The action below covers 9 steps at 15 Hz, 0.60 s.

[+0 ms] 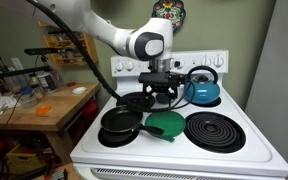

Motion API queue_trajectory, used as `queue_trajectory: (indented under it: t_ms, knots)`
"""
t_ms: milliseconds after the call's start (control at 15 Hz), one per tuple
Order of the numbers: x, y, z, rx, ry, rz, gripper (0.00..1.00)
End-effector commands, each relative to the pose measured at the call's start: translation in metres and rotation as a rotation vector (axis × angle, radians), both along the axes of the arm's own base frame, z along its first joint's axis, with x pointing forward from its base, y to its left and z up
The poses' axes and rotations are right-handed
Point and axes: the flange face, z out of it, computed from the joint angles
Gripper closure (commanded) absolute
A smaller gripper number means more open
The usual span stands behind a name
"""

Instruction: Use the kitchen mitt to move the pan from the back right plate to the back left one

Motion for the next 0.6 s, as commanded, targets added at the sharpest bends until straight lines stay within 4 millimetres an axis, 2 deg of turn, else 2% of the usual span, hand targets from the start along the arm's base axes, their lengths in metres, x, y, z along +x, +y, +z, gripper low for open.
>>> queue_trajectory:
  t_ms: [0, 67, 133, 267, 333, 533]
  knots:
    - [-0.028, 0.007, 0.051, -0.02, -0.098, 0.016, 0.0]
    - [-0.035, 0.009, 0.066, -0.032, -0.105, 0.023, 0.0]
    - [-0.012, 0.008, 0.045, -0.004, -0.078, 0.022, 0.0]
    - [-0.024, 0.012, 0.07, -0.008, -0.11, 0.031, 0.0]
    - [-0.027, 0.012, 0.074, -0.01, -0.117, 0.031, 0.0]
    - [-0.03, 0.011, 0.071, -0.014, -0.11, 0.032, 0.0]
